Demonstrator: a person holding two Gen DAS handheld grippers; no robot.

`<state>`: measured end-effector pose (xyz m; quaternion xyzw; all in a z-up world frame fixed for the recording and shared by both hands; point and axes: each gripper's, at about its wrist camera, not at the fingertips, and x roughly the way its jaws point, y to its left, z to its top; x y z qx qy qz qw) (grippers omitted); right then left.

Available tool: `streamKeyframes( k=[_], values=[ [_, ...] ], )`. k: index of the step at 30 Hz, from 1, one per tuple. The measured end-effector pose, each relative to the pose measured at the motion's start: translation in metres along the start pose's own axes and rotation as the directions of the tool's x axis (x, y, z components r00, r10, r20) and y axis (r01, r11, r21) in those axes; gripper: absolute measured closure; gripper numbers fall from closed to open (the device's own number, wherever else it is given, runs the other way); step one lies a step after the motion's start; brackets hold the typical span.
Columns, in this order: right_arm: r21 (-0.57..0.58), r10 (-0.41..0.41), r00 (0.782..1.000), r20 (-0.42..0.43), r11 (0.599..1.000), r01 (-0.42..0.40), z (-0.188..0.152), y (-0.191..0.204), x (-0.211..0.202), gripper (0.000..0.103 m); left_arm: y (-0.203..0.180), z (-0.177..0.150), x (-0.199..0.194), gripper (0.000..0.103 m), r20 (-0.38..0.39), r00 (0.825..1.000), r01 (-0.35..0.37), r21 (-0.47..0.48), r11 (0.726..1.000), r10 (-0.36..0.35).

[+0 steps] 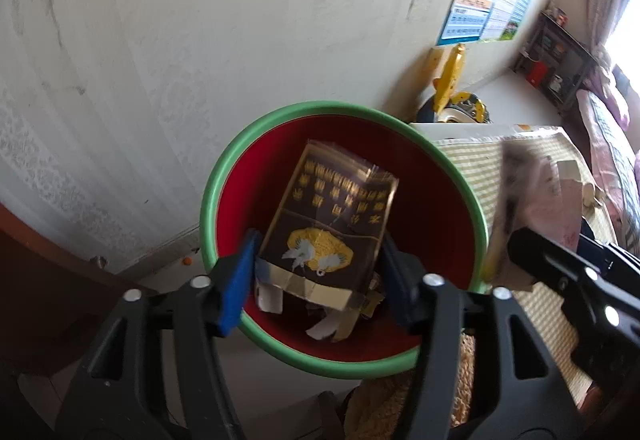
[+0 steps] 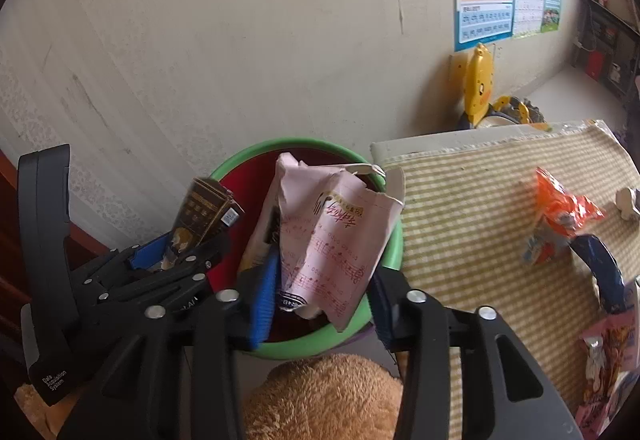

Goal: Collect trash
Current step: 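Carry the brown box and paper bag over the red bin and release both, then grasp the blue wrapper with the left gripper while the right gripper grasps the white milk carton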

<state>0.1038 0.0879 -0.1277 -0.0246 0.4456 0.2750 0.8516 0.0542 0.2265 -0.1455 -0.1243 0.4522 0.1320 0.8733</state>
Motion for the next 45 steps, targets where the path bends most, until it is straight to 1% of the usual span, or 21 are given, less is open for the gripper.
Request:
streamKeyframes(
  k=[1,2,5,11,14,16,18,20,23,26,28,31,33,34,36,38,39,41,43,44,45],
  values=[
    [-0.007,-0.016,1.000,0.018,1.000,0.017,0.000,0.001,-0.001,0.038,0.001,0.000,0.001,0.035,-0.002,1.000,0.000,-0.011,1.000,0.000],
    [-0.010,-0.030,0.999,0.035,0.999,0.030,-0.001,0.000,-0.003,0.034,0.003,-0.001,0.001,0.032,-0.002,1.000,0.001,-0.023,1.000,-0.001],
    [0.013,-0.015,1.000,0.023,1.000,0.015,-0.001,-0.005,-0.003,0.034,0.006,-0.002,0.002,0.032,-0.012,1.000,-0.001,-0.029,1.000,0.001],
    [0.097,-0.008,1.000,0.020,0.995,0.006,-0.012,-0.028,-0.019,0.034,-0.001,-0.005,-0.004,0.032,-0.015,1.000,0.005,0.000,1.000,-0.005],
    [0.143,-0.037,0.999,0.023,0.989,0.033,-0.023,-0.046,-0.036,0.034,-0.011,-0.007,-0.008,0.032,-0.011,1.000,0.018,0.031,0.999,-0.017],
    [0.175,-0.078,0.997,0.018,0.982,0.074,-0.032,-0.064,-0.046,0.033,-0.018,-0.008,-0.011,0.031,-0.012,1.000,0.028,0.053,0.998,-0.027],
    [0.208,-0.139,0.990,0.013,0.969,0.133,-0.039,-0.089,-0.057,0.033,-0.028,-0.010,-0.014,0.031,-0.011,0.999,0.038,0.074,0.997,-0.037],
    [0.238,-0.220,0.975,0.009,0.948,0.212,-0.046,-0.118,-0.069,0.033,-0.036,-0.011,-0.018,0.031,-0.009,0.999,0.046,0.093,0.995,-0.045],
    [0.306,-0.373,0.927,-0.036,0.879,0.366,-0.059,-0.173,-0.090,0.033,-0.048,-0.012,-0.023,0.031,-0.003,0.999,0.049,0.121,0.991,-0.049],
    [0.396,-0.425,0.902,-0.074,0.818,0.417,-0.075,-0.219,-0.104,0.033,-0.059,-0.013,-0.026,0.031,-0.002,0.999,0.051,0.142,0.989,-0.052],
    [0.442,-0.451,0.884,-0.122,0.773,0.455,-0.087,-0.253,-0.108,0.033,-0.070,-0.014,-0.027,0.031,-0.004,0.998,0.058,0.160,0.985,-0.058],
    [0.455,-0.451,0.874,-0.180,0.749,0.481,-0.097,-0.280,-0.105,0.033,-0.086,-0.015,-0.029,0.031,-0.009,0.997,0.076,0.194,0.978,-0.075],
    [0.439,-0.448,0.867,-0.217,0.749,0.497,-0.101,-0.293,-0.097,0.033,-0.102,-0.015,-0.030,0.031,-0.019,0.994,0.105,0.216,0.971,-0.103],
    [0.433,-0.442,0.867,-0.230,0.752,0.498,-0.100,-0.295,-0.094,0.034,-0.110,-0.015,-0.031,0.031,-0.027,0.992,0.124,0.221,0.967,-0.121],
    [0.427,-0.408,0.876,-0.259,0.765,0.482,-0.105,-0.303,-0.083,0.036,-0.131,-0.016,-0.033,0.032,-0.038,0.988,0.154,0.238,0.959,-0.150],
    [0.438,-0.392,0.885,-0.252,0.769,0.465,-0.112,-0.309,-0.080,0.044,-0.158,-0.018,-0.032,0.031,-0.054,0.982,0.189,0.275,0.943,-0.181],
    [0.444,-0.395,0.889,-0.232,0.770,0.458,-0.113,-0.309,-0.083,0.045,-0.168,-0.020,-0.031,0.031,-0.067,0.979,0.204,0.285,0.937,-0.193],
    [0.472,-0.386,0.902,-0.191,0.770,0.430,-0.117,-0.307,-0.091,0.056,-0.198,-0.023,-0.025,0.031,-0.111,0.966,0.256,0.304,0.918,-0.233],
    [0.521,-0.382,0.915,-0.128,0.759,0.390,-0.123,-0.303,-0.110,0.059,-0.221,-0.025,-0.019,0.031,-0.137,0.960,0.278,0.321,0.905,-0.246],
    [0.541,-0.384,0.918,-0.097,0.754,0.372,-0.125,-0.300,-0.120,0.060,-0.240,-0.025,-0.014,0.031,-0.151,0.955,0.294,0.337,0.894,-0.257],
    [0.564,-0.391,0.918,-0.060,0.746,0.354,-0.128,-0.297,-0.131,0.060,-0.251,-0.026,-0.011,0.031,-0.155,0.954,0.295,0.347,0.890,-0.256]
  ],
)
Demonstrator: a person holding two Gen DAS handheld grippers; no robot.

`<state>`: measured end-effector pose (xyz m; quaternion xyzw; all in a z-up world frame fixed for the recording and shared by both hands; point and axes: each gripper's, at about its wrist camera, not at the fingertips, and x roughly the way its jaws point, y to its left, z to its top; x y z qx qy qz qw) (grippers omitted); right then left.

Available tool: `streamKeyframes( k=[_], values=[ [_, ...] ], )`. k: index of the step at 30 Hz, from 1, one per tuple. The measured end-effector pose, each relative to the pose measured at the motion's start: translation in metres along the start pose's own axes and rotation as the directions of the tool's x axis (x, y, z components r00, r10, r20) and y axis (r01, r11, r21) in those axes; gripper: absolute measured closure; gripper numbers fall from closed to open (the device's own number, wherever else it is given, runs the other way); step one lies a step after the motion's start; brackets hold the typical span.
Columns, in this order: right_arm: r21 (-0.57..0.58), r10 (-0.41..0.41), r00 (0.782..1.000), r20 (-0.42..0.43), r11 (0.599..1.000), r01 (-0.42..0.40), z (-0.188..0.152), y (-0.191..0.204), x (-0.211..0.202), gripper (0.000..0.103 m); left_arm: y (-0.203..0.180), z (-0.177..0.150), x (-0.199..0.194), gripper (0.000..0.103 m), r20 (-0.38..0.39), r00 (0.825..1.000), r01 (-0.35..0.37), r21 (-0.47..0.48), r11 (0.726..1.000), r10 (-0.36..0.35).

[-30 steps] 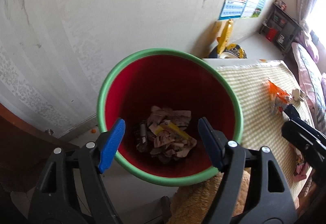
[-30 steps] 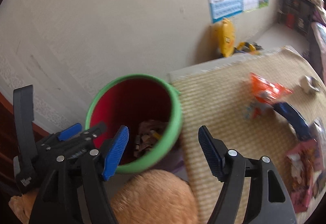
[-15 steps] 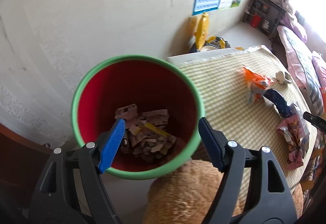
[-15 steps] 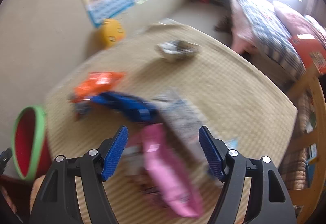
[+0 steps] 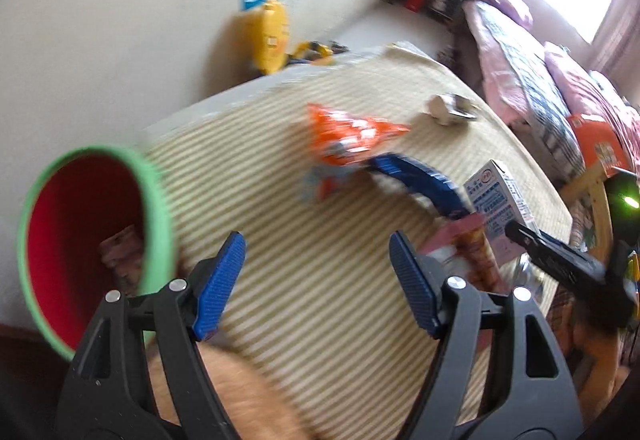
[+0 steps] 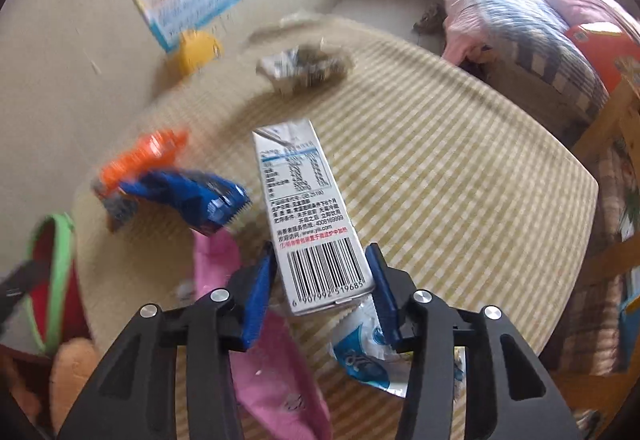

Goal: Collect trash
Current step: 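Grasp the blue wrapper with the left gripper while the right gripper grasps the white milk carton, then lift the blue wrapper and milk carton and carry both toward the red bin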

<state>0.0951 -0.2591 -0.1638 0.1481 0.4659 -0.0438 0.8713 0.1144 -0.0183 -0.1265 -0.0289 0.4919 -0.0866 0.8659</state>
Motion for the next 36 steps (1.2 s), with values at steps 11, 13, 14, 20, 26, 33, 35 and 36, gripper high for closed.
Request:
streamKeyframes(
  k=[11,13,14,20,26,33,35,36],
  values=[
    [0.060,0.054,0.993,0.109,0.996,-0.060,-0.014,-0.018,-0.045,0.063,-0.080,0.046,0.100,0.025,-0.143,0.989,0.023,-0.071,0.997,-0.033],
    [0.071,0.070,0.993,0.093,0.995,-0.077,-0.016,-0.022,-0.043,0.063,-0.087,0.047,0.110,0.025,-0.172,0.985,0.019,-0.065,0.998,-0.030],
    [0.074,0.077,0.993,0.088,0.994,-0.083,-0.018,-0.024,-0.041,0.063,-0.090,0.047,0.115,0.026,-0.186,0.982,0.013,-0.056,0.998,-0.024],
    [0.092,0.098,0.994,0.048,0.991,-0.102,-0.021,-0.032,-0.033,0.063,-0.101,0.040,0.116,0.071,-0.204,0.979,0.011,0.016,1.000,-0.008],
    [0.073,0.117,0.993,0.008,0.990,-0.117,-0.022,-0.027,-0.027,0.062,-0.103,0.038,0.071,0.084,-0.114,0.993,0.039,0.124,0.992,-0.024],
    [0.027,0.156,0.980,-0.123,0.988,-0.154,-0.031,-0.006,-0.009,0.054,-0.087,0.019,0.010,0.084,0.016,1.000,0.007,0.217,0.976,-0.011],
    [0.025,0.158,0.980,-0.119,0.987,-0.156,-0.031,-0.003,-0.010,0.045,-0.080,0.008,0.003,0.084,0.018,1.000,-0.009,0.246,0.969,0.005],
    [0.024,0.156,0.981,-0.114,0.988,-0.155,-0.031,-0.002,-0.012,0.045,-0.076,0.002,0.001,0.084,0.011,1.000,-0.014,0.254,0.967,0.012]
  ],
)
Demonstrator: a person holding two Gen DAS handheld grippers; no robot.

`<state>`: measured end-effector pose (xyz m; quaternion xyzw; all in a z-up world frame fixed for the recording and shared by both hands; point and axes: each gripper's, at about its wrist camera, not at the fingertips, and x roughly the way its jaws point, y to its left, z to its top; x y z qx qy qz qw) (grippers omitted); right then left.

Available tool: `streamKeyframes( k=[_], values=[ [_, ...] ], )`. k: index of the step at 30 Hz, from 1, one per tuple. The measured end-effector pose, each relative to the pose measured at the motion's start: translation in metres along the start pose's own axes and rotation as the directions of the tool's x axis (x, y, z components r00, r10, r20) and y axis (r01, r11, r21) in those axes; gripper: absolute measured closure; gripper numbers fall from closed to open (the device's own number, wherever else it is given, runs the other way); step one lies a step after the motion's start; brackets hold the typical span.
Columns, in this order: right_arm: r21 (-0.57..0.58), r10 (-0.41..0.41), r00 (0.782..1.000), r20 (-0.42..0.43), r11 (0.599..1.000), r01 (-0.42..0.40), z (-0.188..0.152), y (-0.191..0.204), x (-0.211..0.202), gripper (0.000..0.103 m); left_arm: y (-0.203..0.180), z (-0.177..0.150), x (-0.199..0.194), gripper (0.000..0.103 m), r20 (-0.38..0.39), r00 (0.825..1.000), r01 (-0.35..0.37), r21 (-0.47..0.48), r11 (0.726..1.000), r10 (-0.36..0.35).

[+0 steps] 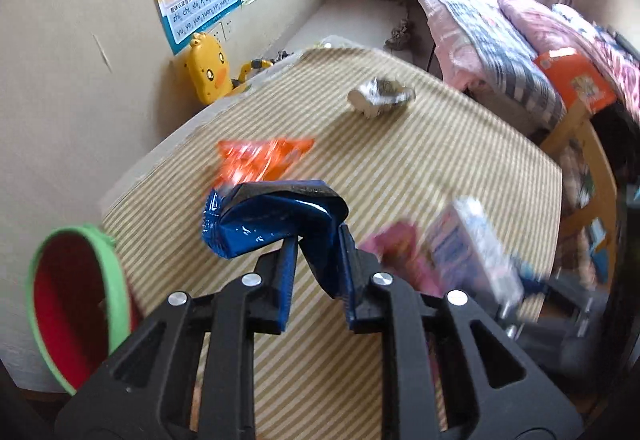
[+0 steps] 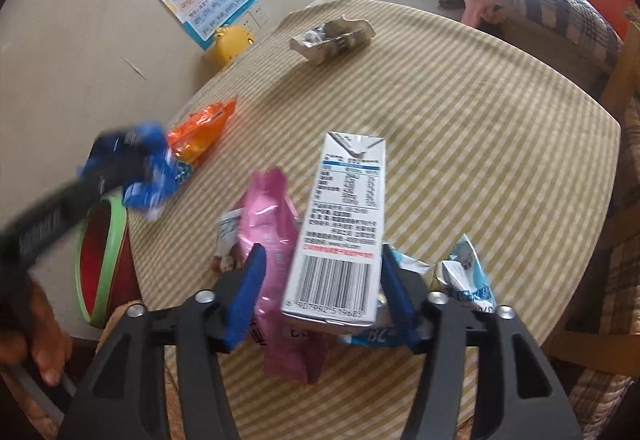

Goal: Collect trash
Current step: 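Lift the blue wrapper and milk carton and carry both toward the red bin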

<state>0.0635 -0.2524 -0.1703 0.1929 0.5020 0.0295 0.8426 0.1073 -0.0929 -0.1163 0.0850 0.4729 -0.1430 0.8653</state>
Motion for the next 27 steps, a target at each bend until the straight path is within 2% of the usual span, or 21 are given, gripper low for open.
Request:
streamKeyframes(
  k=[3,7,9,10,12,17,20,21,23,24,27],
  values=[
    [0.014,-0.011,1.000,0.023,1.000,0.011,0.003,-0.001,-0.005,0.042,0.014,-0.026,0.009,0.083,-0.073,0.997,-0.008,-0.002,1.000,0.008],
    [0.047,-0.014,1.000,0.028,0.999,0.013,0.006,-0.006,-0.008,0.042,0.035,-0.053,0.037,0.078,-0.193,0.981,0.002,-0.085,0.996,-0.019],
    [0.049,-0.023,0.999,0.033,0.999,0.021,0.008,-0.007,-0.011,0.042,0.042,-0.060,0.045,0.064,-0.206,0.979,-0.009,-0.123,0.992,-0.016],
    [0.046,-0.031,0.999,0.035,0.999,0.030,0.008,-0.006,-0.012,0.042,0.044,-0.062,0.047,0.062,-0.210,0.978,-0.018,-0.136,0.991,-0.011],
    [0.039,-0.043,0.998,0.034,0.998,0.042,0.008,-0.005,-0.012,0.042,0.048,-0.064,0.051,0.047,-0.214,0.977,-0.023,-0.169,0.985,-0.014],
    [0.019,-0.077,0.997,0.025,0.997,0.076,0.010,-0.002,-0.007,0.042,0.048,-0.070,0.058,0.047,-0.239,0.970,-0.005,-0.208,0.978,-0.046],
    [0.022,-0.082,0.997,0.010,0.996,0.082,0.010,-0.003,0.000,0.042,0.048,-0.076,0.059,0.048,-0.243,0.969,-0.006,-0.222,0.975,-0.050],
    [0.023,-0.084,0.996,-0.001,0.996,0.084,0.009,-0.004,0.003,0.043,0.049,-0.077,0.059,0.059,-0.242,0.969,-0.005,-0.225,0.974,-0.051],
    [0.025,-0.070,0.997,-0.024,0.997,0.070,0.008,-0.005,0.009,0.056,0.049,-0.079,0.059,0.074,-0.248,0.967,0.000,-0.222,0.975,-0.057],
    [0.030,-0.056,0.998,-0.033,0.998,0.057,0.006,-0.005,0.011,0.060,0.049,-0.078,0.057,0.078,-0.241,0.969,0.001,-0.221,0.975,-0.056],
    [0.010,-0.083,0.997,0.007,0.997,0.083,0.005,0.002,0.002,0.060,0.049,-0.074,0.043,0.083,-0.201,0.979,-0.001,-0.208,0.978,-0.041]
  ],
)
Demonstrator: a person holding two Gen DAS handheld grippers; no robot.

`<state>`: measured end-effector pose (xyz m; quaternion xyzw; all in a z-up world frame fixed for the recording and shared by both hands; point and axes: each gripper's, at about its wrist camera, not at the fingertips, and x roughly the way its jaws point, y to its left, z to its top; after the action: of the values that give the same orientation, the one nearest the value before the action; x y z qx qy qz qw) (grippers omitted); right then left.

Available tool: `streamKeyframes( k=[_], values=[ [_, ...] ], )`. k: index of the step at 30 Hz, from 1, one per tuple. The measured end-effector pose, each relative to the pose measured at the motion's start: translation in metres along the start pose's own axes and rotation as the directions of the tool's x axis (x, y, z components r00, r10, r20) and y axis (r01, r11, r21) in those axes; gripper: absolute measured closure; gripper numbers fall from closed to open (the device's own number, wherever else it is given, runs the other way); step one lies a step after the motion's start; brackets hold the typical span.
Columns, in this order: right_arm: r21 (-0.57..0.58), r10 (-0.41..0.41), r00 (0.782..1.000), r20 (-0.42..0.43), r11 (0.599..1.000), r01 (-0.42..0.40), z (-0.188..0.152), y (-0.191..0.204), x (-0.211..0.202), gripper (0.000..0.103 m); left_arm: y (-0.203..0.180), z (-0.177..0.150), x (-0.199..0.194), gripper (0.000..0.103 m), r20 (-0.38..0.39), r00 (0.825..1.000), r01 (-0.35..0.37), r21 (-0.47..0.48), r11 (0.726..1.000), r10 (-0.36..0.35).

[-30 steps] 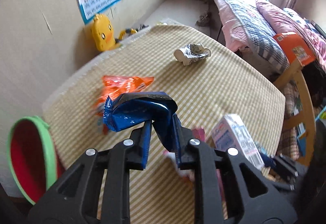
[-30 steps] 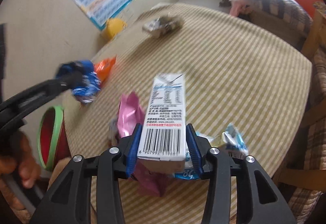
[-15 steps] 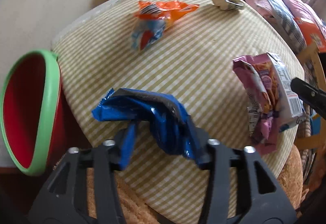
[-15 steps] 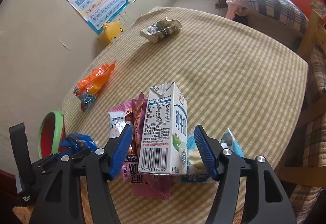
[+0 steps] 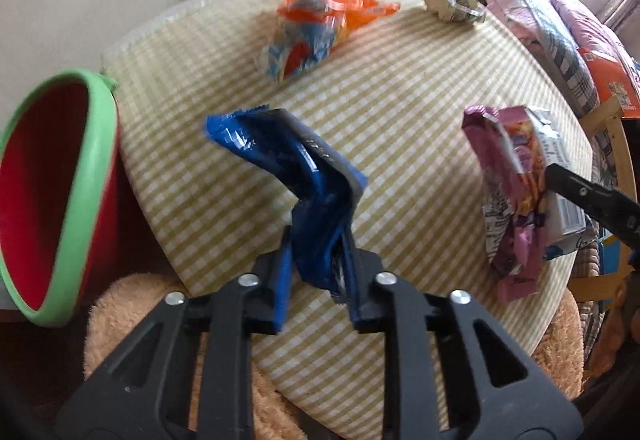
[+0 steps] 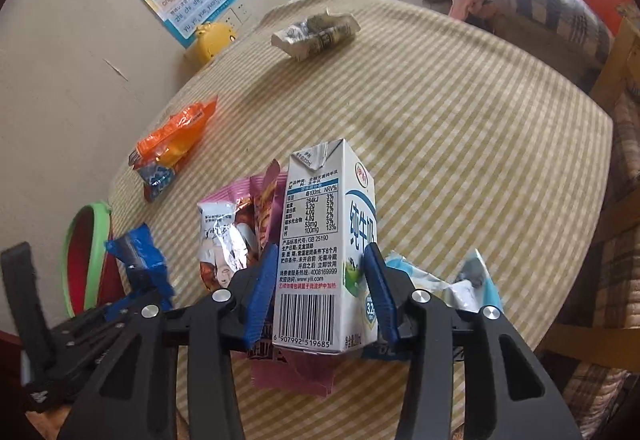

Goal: Collect trash
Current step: 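Lift the blue wrapper and milk carton and carry both toward the red bin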

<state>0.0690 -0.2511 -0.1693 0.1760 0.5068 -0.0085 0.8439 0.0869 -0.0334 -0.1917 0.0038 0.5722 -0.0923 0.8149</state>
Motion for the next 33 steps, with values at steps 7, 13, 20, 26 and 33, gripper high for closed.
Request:
streamKeyframes(
  k=[7,13,20,26,33],
  values=[
    [0.004,0.043,0.988,0.148,0.999,-0.044,0.003,0.013,-0.049,0.061,-0.002,0.003,-0.058,0.083,0.165,0.986,-0.012,0.015,1.000,0.010],
    [-0.013,0.120,0.959,0.256,0.993,-0.120,-0.004,0.036,-0.090,0.060,-0.002,0.001,-0.102,0.083,0.279,0.959,-0.050,0.036,0.998,0.038],
    [-0.077,0.166,0.945,0.281,0.986,-0.150,-0.012,0.068,-0.106,0.060,0.006,-0.006,-0.129,0.083,0.350,0.935,-0.064,0.026,0.998,0.051],
    [-0.129,0.186,0.937,0.295,0.980,-0.154,-0.021,0.093,-0.117,0.060,0.019,-0.012,-0.145,0.083,0.388,0.919,-0.075,-0.006,0.997,0.071],
    [-0.182,0.203,0.929,0.308,0.972,-0.152,-0.028,0.115,-0.127,0.060,0.035,-0.018,-0.155,0.084,0.412,0.908,-0.074,-0.034,0.997,0.081]
  ],
)
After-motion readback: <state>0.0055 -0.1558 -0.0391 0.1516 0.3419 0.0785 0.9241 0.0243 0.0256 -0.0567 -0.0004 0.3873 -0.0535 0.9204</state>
